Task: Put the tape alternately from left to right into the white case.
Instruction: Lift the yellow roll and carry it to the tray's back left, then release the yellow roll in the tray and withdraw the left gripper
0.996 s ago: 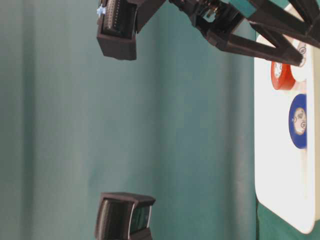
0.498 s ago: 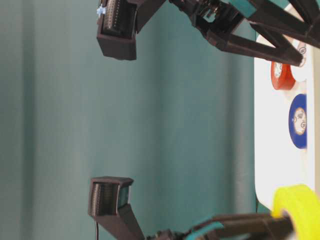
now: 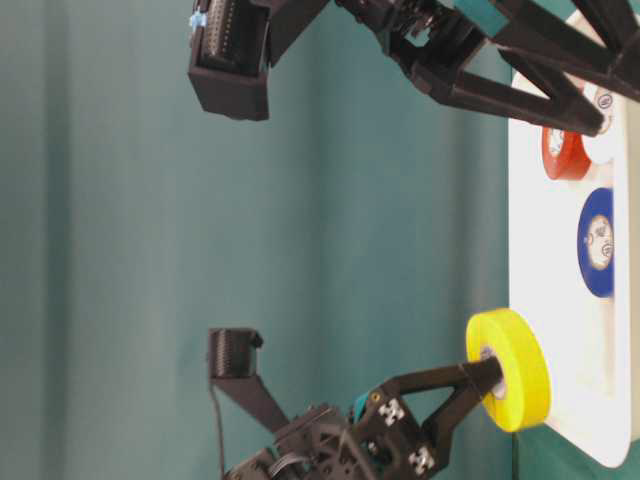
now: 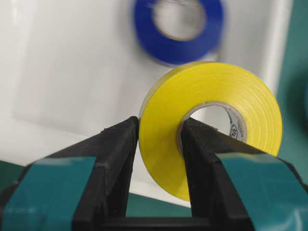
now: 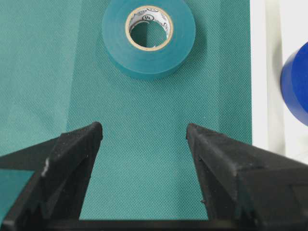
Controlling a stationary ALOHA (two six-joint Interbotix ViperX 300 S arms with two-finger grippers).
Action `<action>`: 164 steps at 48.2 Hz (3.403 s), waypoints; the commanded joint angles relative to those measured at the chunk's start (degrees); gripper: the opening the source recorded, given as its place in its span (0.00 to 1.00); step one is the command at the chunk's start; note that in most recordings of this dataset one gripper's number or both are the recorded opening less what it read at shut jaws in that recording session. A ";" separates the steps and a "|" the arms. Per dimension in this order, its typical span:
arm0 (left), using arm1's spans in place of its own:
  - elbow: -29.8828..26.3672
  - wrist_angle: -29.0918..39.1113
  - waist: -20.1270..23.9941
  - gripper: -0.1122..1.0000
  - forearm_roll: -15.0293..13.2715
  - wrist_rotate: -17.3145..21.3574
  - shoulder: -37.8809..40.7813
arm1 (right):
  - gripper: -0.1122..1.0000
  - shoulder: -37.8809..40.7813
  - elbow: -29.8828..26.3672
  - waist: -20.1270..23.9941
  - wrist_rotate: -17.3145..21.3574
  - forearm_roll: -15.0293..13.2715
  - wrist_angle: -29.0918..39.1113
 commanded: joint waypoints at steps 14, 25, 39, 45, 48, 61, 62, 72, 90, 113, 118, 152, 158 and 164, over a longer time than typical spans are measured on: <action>-4.57 -3.25 6.24 0.08 0.09 5.63 5.19 | 0.80 -0.44 -0.44 0.09 0.09 0.09 -0.44; -6.33 -5.27 8.44 0.08 0.09 5.80 8.79 | 0.80 -0.44 -0.44 0.09 0.09 0.09 -0.44; -7.56 -5.71 12.04 0.08 0.09 5.45 12.39 | 0.80 -0.44 -0.44 0.09 0.09 0.09 -0.44; -8.09 -5.71 12.74 0.08 0.09 5.71 13.01 | 0.80 -0.09 -0.44 0.18 0.09 0.09 -0.44; -8.35 -5.71 12.74 0.08 0.09 5.80 13.01 | 0.80 0.00 -0.44 0.09 0.00 0.00 -0.44; -8.53 -5.63 12.66 0.08 0.09 5.89 13.01 | 0.80 0.26 -0.62 0.09 0.00 0.00 -0.44; -8.44 -5.63 12.66 0.08 0.09 5.80 13.10 | 0.80 0.26 -0.62 0.09 0.00 0.00 -0.44; -7.65 -4.75 12.66 0.30 0.09 5.63 12.39 | 0.80 0.26 -0.62 0.09 0.00 0.00 -0.44; -4.92 -4.75 12.57 0.94 0.09 5.63 9.23 | 0.80 0.26 -0.70 0.09 0.00 0.00 -0.44; -3.96 -4.66 10.72 0.94 0.09 5.54 7.82 | 0.80 0.35 -0.62 0.09 0.09 0.00 -0.44; -3.43 -4.39 9.14 0.94 0.09 5.63 6.33 | 0.80 0.26 -0.62 0.09 0.09 0.00 -0.44; 4.48 -3.52 -6.24 0.94 -0.18 4.13 -3.43 | 0.80 0.26 -0.88 0.09 0.09 0.00 -0.44; 5.10 -3.60 -9.32 0.94 -0.18 2.64 -4.04 | 0.80 0.26 -0.88 0.09 0.09 0.00 -0.26; 5.19 -3.60 -11.95 0.94 -0.18 1.14 -4.57 | 0.80 0.26 -0.88 0.09 0.09 0.00 -0.44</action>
